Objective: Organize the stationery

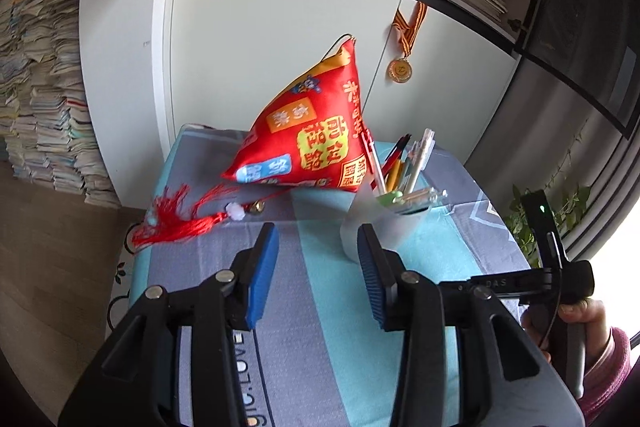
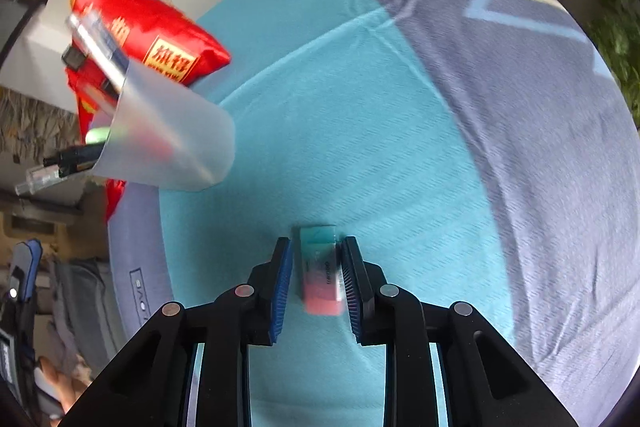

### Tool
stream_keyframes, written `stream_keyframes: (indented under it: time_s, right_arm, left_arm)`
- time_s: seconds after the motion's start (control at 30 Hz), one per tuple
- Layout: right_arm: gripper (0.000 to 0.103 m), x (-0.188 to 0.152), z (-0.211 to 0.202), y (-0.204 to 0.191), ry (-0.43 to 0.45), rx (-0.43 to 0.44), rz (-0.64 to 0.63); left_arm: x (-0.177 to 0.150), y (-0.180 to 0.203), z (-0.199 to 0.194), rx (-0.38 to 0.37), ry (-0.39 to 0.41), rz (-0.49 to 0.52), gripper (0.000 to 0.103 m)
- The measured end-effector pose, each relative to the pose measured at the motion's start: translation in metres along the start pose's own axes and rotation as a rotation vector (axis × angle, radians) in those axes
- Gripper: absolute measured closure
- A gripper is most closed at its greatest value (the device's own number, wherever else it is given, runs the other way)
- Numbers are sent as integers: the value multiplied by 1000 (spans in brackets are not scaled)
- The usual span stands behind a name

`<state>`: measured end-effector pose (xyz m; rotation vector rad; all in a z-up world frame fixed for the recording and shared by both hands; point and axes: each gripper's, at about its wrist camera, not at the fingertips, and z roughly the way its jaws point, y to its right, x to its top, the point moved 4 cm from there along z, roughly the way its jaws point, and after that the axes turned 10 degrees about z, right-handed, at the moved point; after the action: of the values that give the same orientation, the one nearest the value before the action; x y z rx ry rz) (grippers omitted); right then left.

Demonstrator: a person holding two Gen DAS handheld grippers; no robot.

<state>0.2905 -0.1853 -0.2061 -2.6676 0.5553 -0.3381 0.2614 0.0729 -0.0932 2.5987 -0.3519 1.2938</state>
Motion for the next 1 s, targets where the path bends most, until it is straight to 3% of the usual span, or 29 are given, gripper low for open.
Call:
stream_keyframes:
  time_s: [0.3, 0.43, 0.73, 0.87, 1.0]
  right_arm:
    - [80, -17, 8, -33, 52, -179, -240]
    - [81, -21, -9, -38, 90, -111, -267]
    - [82, 0, -103, -90, 363, 33, -356]
    - [82, 10, -108, -127, 431, 34, -404]
    - [82, 22, -91, -142, 419, 16, -413]
  left_arm:
    - [-22, 2, 7, -27, -45, -11, 64]
    - [-27, 2, 9, -37, -56, -16, 64]
    - [-35, 6, 14, -51, -75, -27, 64]
    - [-37, 5, 11, -48, -71, -34, 64]
    - [-38, 4, 6, -38, -67, -26, 64]
